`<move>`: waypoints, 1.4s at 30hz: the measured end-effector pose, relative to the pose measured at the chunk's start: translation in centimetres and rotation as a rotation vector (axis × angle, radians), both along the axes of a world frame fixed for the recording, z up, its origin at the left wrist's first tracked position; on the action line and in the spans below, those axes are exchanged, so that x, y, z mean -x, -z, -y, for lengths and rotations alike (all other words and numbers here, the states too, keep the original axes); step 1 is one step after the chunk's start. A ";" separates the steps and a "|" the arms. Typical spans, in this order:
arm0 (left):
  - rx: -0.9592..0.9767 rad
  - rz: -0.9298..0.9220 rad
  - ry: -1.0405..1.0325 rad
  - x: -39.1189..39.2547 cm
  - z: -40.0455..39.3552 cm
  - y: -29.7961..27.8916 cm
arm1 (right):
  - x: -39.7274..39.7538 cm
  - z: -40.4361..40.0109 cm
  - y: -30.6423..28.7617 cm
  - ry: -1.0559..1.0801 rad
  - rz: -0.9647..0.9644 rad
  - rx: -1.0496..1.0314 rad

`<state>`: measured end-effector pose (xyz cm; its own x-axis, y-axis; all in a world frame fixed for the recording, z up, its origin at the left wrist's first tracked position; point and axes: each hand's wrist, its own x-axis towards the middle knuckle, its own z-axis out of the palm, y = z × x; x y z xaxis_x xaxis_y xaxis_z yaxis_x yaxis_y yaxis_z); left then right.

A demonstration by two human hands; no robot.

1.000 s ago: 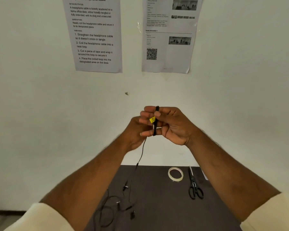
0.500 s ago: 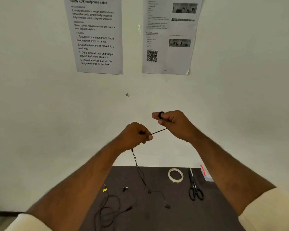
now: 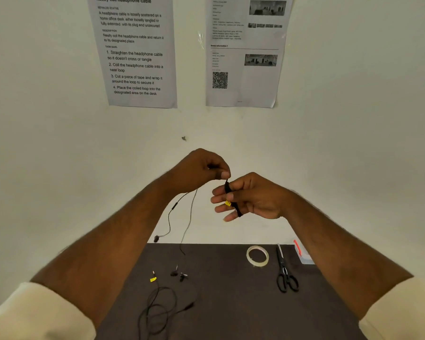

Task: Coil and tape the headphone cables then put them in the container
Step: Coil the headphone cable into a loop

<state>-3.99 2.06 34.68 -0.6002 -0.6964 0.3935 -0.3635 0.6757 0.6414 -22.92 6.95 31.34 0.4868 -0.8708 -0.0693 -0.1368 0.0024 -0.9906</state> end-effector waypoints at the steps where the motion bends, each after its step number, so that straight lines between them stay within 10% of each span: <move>1: -0.096 -0.088 0.042 -0.2 0.0 0.1 | 0.0 -0.3 -0.2 -0.061 0.097 -0.072; 11: -0.794 -0.616 0.199 1.9 -1.9 3.7 | -3.3 -0.5 -3.6 -0.064 0.743 0.064; 27: -0.758 -0.645 -0.012 1.6 -2.3 6.1 | -3.0 1.3 -2.1 0.317 0.656 0.253; 31: -0.649 -0.382 -0.064 0.0 -1.5 5.3 | -1.6 2.2 -1.5 0.446 0.430 0.406; 36: -0.448 0.033 -0.129 -1.5 -0.4 2.1 | -0.9 3.1 0.5 0.389 -0.301 0.671; 42: -0.110 0.356 -0.150 -1.7 0.5 -1.9 | -0.5 2.9 1.3 0.322 -0.556 0.611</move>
